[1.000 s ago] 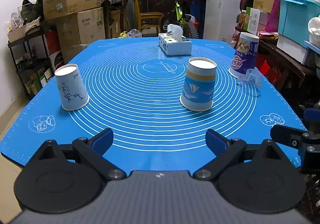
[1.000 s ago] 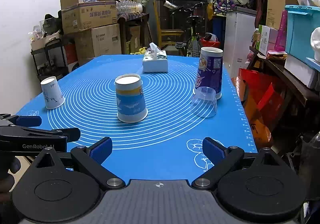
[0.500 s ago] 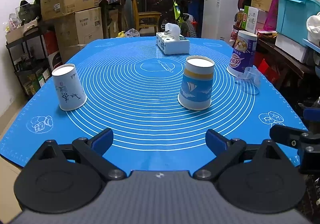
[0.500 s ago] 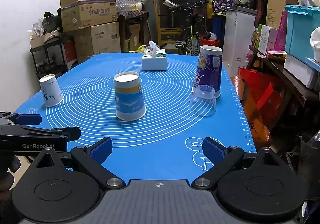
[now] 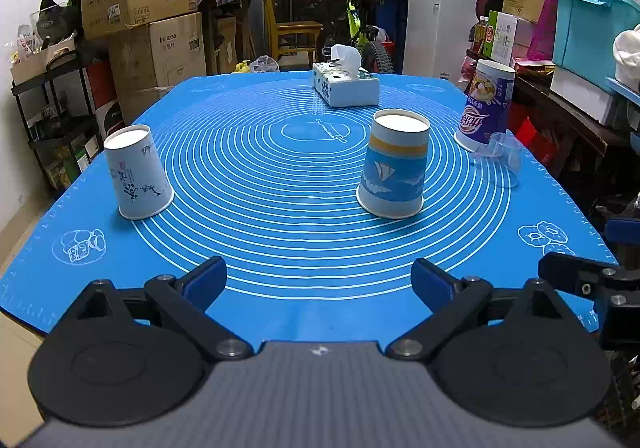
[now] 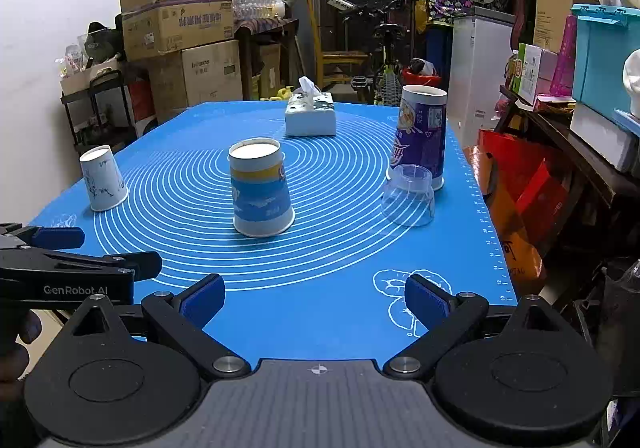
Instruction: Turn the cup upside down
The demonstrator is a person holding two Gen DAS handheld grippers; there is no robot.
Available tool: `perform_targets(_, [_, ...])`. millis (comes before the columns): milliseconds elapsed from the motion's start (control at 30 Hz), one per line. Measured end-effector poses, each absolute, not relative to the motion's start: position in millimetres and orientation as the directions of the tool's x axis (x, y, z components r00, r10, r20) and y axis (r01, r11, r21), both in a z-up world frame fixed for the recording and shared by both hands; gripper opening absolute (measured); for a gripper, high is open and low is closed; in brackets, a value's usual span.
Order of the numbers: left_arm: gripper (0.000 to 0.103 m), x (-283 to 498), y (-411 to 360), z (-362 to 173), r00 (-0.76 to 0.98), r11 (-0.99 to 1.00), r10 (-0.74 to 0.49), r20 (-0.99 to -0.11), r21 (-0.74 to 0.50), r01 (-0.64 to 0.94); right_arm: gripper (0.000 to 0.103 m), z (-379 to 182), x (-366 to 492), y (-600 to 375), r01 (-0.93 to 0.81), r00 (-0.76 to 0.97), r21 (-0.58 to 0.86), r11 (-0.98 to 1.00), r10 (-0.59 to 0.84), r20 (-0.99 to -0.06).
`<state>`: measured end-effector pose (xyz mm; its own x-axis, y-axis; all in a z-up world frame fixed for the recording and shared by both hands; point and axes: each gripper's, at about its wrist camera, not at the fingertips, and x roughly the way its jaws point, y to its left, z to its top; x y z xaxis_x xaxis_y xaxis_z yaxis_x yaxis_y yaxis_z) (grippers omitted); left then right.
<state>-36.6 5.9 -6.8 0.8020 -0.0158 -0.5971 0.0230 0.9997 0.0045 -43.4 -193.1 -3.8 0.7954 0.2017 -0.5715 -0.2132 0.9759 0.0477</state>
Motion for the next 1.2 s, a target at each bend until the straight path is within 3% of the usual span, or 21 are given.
perform_targets(1200, [0.098, -31.0, 3.4, -11.4, 0.789, 0.999, -0.02, -0.614, 0.009, 0.032, 0.097, -8.4, -36.7, -194.4, -0.205, 0.786, 0.058, 0.977, 0.199, -0.586])
